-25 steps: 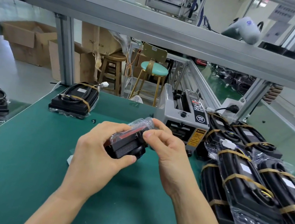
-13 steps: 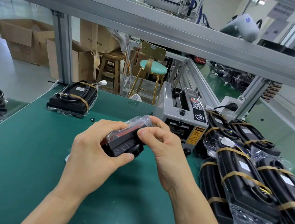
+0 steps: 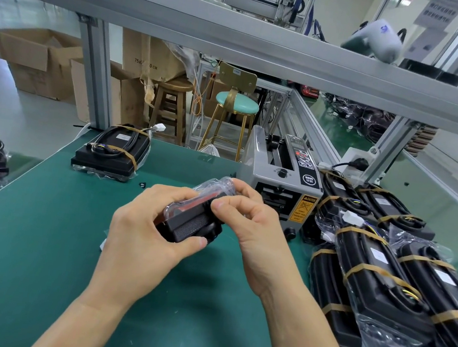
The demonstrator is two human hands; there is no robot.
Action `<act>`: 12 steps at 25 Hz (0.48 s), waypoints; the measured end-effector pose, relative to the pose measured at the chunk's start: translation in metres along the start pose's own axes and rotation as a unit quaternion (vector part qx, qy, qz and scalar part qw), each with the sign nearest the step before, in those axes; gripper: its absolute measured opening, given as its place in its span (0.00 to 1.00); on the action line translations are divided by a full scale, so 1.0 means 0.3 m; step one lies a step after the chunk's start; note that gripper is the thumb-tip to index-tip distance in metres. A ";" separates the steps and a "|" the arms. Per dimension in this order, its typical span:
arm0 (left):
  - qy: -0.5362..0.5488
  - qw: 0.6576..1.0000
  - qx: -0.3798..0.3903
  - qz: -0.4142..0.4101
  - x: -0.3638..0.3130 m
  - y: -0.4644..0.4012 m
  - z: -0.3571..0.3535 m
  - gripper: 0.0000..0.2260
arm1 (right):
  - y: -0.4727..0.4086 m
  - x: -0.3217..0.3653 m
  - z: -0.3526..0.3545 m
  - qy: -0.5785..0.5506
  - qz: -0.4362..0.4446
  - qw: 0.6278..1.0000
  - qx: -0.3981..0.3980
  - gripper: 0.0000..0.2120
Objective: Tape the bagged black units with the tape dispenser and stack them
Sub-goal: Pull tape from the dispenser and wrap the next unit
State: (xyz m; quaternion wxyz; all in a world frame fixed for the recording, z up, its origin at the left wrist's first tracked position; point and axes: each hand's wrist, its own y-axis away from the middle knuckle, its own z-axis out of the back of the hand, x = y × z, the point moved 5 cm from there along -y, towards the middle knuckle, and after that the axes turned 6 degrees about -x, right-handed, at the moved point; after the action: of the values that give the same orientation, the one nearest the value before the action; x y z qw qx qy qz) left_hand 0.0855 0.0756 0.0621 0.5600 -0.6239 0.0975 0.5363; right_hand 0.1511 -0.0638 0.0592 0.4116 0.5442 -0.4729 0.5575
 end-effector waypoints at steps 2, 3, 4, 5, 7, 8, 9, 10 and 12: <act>-0.004 1.000 0.001 -0.002 0.000 0.001 -0.002 0.27 | 0.002 -0.003 0.001 0.008 0.008 1.000 -0.011 0.09; -0.005 1.000 0.001 -0.003 0.000 0.001 -0.001 0.27 | 0.003 -0.004 0.002 0.012 0.011 1.000 -0.018 0.09; -0.007 1.000 0.002 -0.004 0.000 0.001 -0.001 0.27 | 0.003 -0.005 0.004 0.019 0.014 0.999 -0.024 0.09; -0.008 1.000 0.001 -0.003 0.002 0.001 -0.001 0.27 | 0.003 -0.006 0.004 0.029 0.016 0.999 -0.028 0.09; -0.009 1.000 -0.001 0.002 0.009 0.002 -0.001 0.28 | 0.006 -0.005 0.002 0.056 0.026 0.997 -0.039 0.09; -0.011 1.000 -0.002 0.003 0.010 0.002 0.000 0.28 | 0.010 -0.003 0.000 0.075 0.033 0.995 -0.047 0.09; -0.013 1.000 -0.002 0.002 0.010 0.002 0.000 0.28 | 0.012 -0.001 -0.001 0.098 0.041 0.993 -0.058 0.09; -0.016 1.000 -0.002 -0.001 0.009 0.003 0.000 0.28 | 0.014 0.001 -0.001 0.118 0.051 0.989 -0.070 0.09; -0.016 1.000 0.001 -0.002 0.005 0.004 0.001 0.28 | 0.013 -0.006 0.006 0.125 0.054 0.986 -0.095 0.06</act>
State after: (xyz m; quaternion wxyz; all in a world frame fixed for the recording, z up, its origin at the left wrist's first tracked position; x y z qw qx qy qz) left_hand 0.0851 0.0759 0.0603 0.5629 -0.6152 0.0878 0.5449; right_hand 0.1478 -0.0662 0.0571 0.4863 0.4021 -0.4975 0.5952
